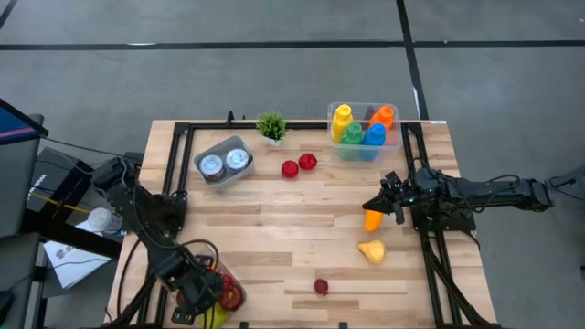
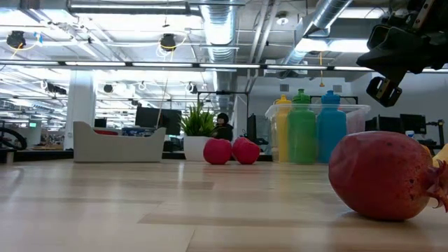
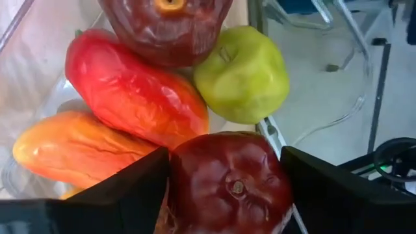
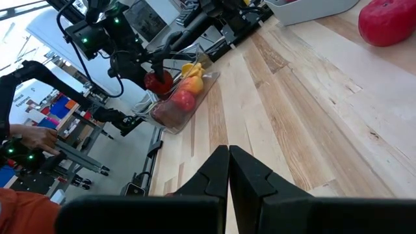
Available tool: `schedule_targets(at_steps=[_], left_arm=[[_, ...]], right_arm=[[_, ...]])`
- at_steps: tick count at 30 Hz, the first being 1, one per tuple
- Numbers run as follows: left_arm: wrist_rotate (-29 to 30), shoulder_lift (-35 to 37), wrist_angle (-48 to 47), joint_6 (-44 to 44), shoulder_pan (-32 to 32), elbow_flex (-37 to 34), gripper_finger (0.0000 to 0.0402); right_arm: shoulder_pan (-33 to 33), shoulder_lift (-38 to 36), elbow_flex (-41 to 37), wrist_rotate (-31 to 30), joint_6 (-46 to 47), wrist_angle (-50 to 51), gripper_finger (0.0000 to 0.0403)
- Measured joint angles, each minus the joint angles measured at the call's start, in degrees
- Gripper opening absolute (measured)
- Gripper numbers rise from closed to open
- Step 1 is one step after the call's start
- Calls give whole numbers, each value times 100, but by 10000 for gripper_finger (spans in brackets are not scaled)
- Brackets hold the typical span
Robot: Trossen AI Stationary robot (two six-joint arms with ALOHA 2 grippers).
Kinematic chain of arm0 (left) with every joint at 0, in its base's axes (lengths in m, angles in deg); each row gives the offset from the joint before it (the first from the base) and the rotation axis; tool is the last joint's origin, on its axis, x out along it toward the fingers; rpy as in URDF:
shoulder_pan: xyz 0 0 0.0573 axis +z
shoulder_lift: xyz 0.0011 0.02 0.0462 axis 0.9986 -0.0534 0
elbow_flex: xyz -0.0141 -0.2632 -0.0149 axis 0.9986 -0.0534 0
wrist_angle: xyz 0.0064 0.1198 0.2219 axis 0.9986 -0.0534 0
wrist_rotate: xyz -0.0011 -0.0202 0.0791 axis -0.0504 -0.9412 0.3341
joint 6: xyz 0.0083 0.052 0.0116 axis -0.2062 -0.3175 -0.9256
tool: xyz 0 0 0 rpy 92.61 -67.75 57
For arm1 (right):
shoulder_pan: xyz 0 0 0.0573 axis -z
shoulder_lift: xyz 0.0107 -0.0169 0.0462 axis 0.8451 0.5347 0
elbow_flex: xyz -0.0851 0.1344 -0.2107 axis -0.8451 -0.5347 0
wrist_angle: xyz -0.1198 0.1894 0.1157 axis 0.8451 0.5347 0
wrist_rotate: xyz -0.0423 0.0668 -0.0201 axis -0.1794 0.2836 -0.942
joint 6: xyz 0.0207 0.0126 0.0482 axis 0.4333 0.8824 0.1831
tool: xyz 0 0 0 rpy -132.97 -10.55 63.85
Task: Pick & Place Food Item
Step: Put the dark red apple into the bottom transparent bin, then put the red pomegranate into the bottom transparent bin
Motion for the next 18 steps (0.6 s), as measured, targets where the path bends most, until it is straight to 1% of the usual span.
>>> schedule_targets(at_steps=[7, 10, 14, 18], left_arm=[[-190, 0, 4, -29, 40, 0, 332], [-505, 2, 5, -171, 136, 0, 350], [-832, 50, 13, -164, 378, 0, 365], [-999, 336, 63, -156, 757, 0, 370]], right_arm=[[1, 0, 0, -1, 0, 1, 6], [0, 2, 0, 0, 0, 0, 6], [1, 1, 0, 0, -2, 2, 6], [0, 2, 0, -2, -2, 0, 6]])
